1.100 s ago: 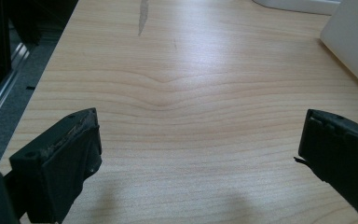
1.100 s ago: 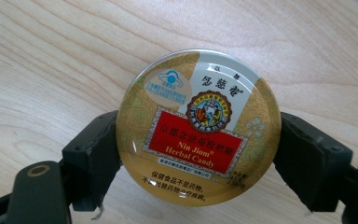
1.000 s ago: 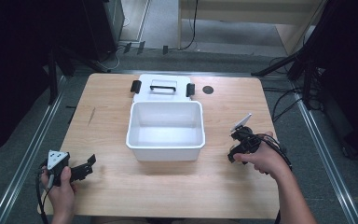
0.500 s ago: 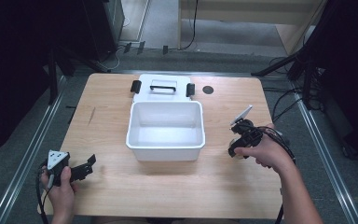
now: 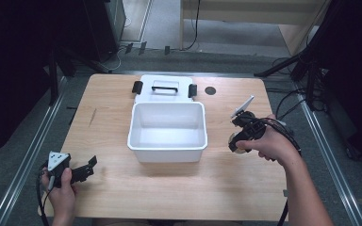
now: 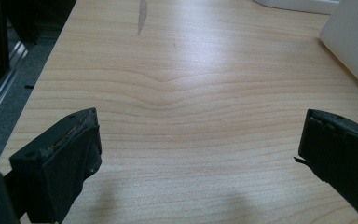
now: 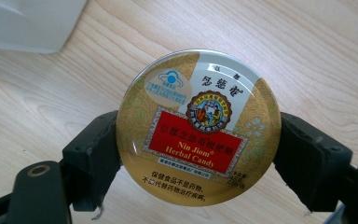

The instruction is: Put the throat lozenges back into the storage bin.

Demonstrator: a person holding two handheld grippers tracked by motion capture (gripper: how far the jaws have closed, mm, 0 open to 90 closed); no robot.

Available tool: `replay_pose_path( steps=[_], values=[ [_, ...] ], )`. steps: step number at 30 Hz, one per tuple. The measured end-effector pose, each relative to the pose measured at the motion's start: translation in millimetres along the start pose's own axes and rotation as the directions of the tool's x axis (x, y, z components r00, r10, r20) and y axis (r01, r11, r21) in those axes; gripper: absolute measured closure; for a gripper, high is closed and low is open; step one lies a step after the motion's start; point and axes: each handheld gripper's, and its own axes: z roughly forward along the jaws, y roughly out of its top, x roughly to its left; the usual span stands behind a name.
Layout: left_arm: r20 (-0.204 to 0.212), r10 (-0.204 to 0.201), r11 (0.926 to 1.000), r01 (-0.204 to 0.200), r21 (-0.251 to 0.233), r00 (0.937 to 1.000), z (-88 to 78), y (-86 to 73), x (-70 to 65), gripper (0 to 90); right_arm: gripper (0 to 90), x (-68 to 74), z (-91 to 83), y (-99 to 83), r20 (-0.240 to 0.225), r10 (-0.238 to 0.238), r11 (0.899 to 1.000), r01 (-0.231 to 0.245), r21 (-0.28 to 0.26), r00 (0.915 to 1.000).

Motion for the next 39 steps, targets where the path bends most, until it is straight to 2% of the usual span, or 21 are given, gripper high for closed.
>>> replay_pose_path(
  steps=[23, 39],
  values=[
    [0.003, -0.003, 1.0, 0.003, 0.004, 1.0, 0.3, 0.2, 0.4, 0.0, 20.4, 10.5, -38.0, 22.0, 0.015, -0.052, 0.999, 0.052, -0.012, 0.9986],
    [0.005, -0.003, 0.9999, 0.003, 0.011, 1.0, 0.8, 0.7, 0.7, 0.0, 20.4, 27.7, -56.5, 43.8, 0.021, -0.106, 0.994, 0.107, -0.026, 0.9941]
  ],
)
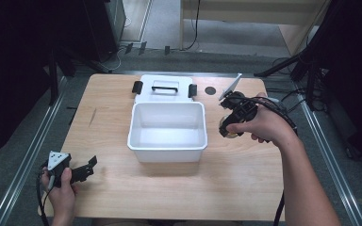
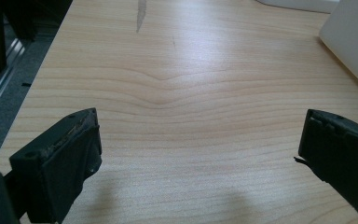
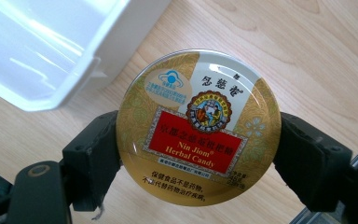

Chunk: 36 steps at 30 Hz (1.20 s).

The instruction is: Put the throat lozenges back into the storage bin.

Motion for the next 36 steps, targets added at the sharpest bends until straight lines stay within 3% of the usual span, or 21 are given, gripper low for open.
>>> replay_pose_path(
  steps=[18, 36],
  values=[
    [0.006, -0.006, 1.0, 0.006, 0.003, 1.0, 0.5, 0.1, 0.6, 0.0, 20.4, 24.8, -12.6, 31.3, 0.008, -0.055, 0.998, 0.056, -0.012, 0.9984],
    [0.005, -0.001, 1.0, 0.001, -0.007, 1.0, -0.5, 0.0, 0.0, 0.0, 20.4, 52.0, -3.8, 55.1, -0.002, -0.111, 0.994, 0.111, -0.003, 0.9938]
  ],
)
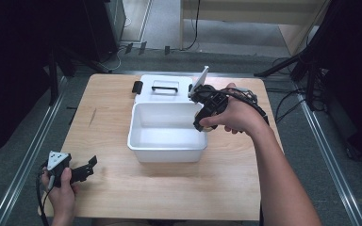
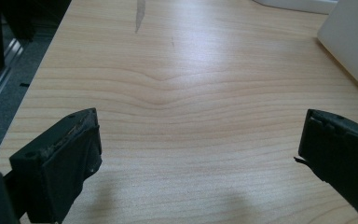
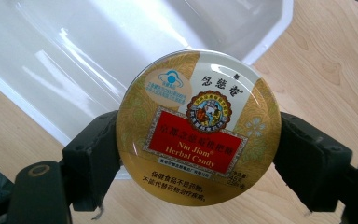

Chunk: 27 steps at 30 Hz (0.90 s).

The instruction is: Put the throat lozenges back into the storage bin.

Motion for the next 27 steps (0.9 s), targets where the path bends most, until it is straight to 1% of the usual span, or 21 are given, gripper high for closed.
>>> replay_pose_path(
  steps=[1, 4, 5, 6, 9, 10, 12, 13, 17, 27],
  values=[
    [0.0, 0.0, 1.0, 0.0, 0.0, 1.0, 0.0, 0.0, 0.0, 0.0, 20.4, 1.1, 0.6, 1.1, -0.002, -0.002, 1.0, 0.002, 0.0, 1.0],
    [-0.007, 0.007, 0.9997, -0.007, -0.022, 1.0, -1.2, -0.5, -0.4, 0.0, 20.4, 3.4, 2.2, 3.7, 0.0, -0.013, 1.0, 0.013, -0.003, 0.9999],
    [-0.015, 0.01, 0.9995, -0.01, -0.028, 0.9998, -1.9, -0.6, -0.6, 0.0, 20.4, 4.4, 2.4, 4.3, -0.001, -0.009, 1.0, 0.009, -0.001, 1.0],
    [-0.018, 0.01, 0.9993, -0.011, -0.035, 0.9998, -2.1, -0.8, -0.8, 0.0, 20.4, 4.9, 3.5, 5.3, -0.001, -0.021, 1.0, 0.021, -0.002, 0.9998],
    [-0.031, 0.011, 0.9977, -0.013, -0.066, 0.9994, -3.5, -1.3, -1.2, 0.0, 20.4, 7.7, 5.5, 7.3, -0.001, -0.025, 1.0, 0.025, 0.0, 0.9997],
    [-0.034, 0.011, 0.9973, -0.014, -0.073, 0.9993, -4.1, -1.4, -1.4, 0.0, 20.4, 8.0, 6.2, 8.1, 0.002, -0.037, 0.999, 0.037, -0.001, 0.9993],
    [-0.034, 0.014, 0.996, -0.016, -0.088, 0.9993, -4.2, -1.7, -1.4, 0.0, 20.4, 10.1, 7.3, 9.4, 0.004, -0.042, 0.999, 0.042, -0.002, 0.9991],
    [-0.036, 0.016, 0.9957, -0.02, -0.091, 0.9992, -4.4, -1.7, -1.5, 0.0, 20.4, 10.8, 7.8, 10.1, 0.003, -0.051, 0.999, 0.051, -0.001, 0.9987],
    [-0.045, 0.03, 0.9945, -0.034, -0.099, 0.9985, -4.5, -1.7, -2.8, 0.0, 20.4, 14.7, 10.1, 13.1, 0.0, -0.061, 0.998, 0.061, -0.001, 0.9981],
    [-0.044, 0.037, 0.9909, -0.043, -0.127, 0.9984, -4.6, -1.9, -4.2, 0.0, 20.4, 23.0, 16.9, 20.8, -0.005, -0.086, 0.996, 0.086, 0.001, 0.9963]
  ],
)
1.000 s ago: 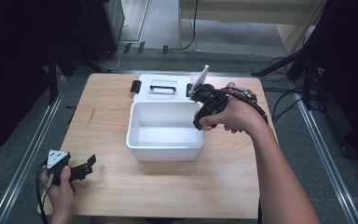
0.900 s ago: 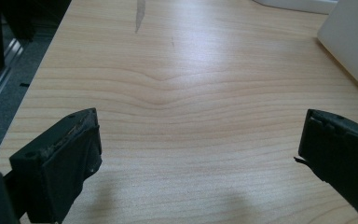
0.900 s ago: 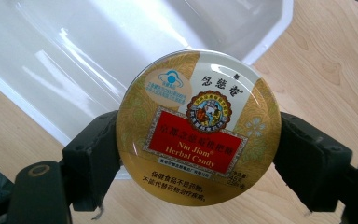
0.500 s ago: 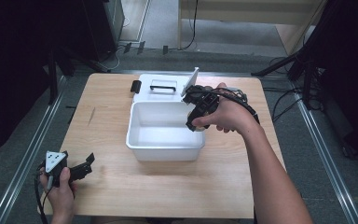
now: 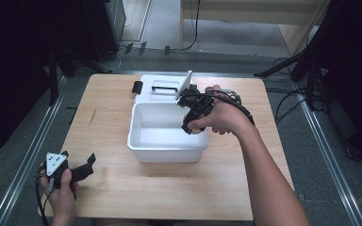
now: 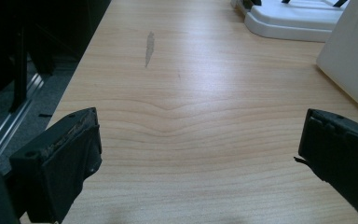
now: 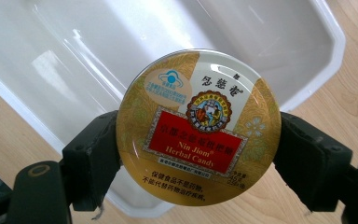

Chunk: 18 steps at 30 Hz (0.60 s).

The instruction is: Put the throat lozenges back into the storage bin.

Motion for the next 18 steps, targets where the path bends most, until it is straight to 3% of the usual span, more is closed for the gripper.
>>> replay_pose_path(
  steps=[7, 14, 15, 16, 18],
  values=[
    [-0.003, 0.015, 0.9998, -0.015, -0.01, 0.9999, -0.4, 0.0, -1.1, 0.0, 20.3, 4.8, 4.8, 4.5, 0.004, -0.031, 1.0, 0.031, 0.004, 0.9995],
    [-0.001, 0.015, 0.9998, -0.015, -0.016, 0.9999, -0.1, -0.1, -1.4, 0.0, 20.3, 8.1, 13.3, 5.1, 0.02, -0.099, 0.995, 0.099, -0.003, 0.9949],
    [-0.001, 0.016, 0.9997, -0.016, -0.016, 0.9999, -0.1, -0.1, -1.4, 0.0, 20.3, 8.9, 16.7, 3.8, 0.032, -0.154, 0.988, 0.154, -0.018, 0.9876],
    [0.0, 0.017, 0.9997, -0.017, -0.017, 0.9999, 0.0, -0.1, -1.6, 0.0, 20.3, 8.8, 18.5, 2.9, 0.03, -0.177, 0.984, 0.177, -0.023, 0.9838],
    [-0.001, 0.018, 0.9997, -0.018, -0.018, 0.9998, 0.1, -0.1, -1.7, 0.0, 20.3, 8.4, 20.3, 2.0, 0.023, -0.187, 0.982, 0.187, -0.025, 0.9821]
  ],
)
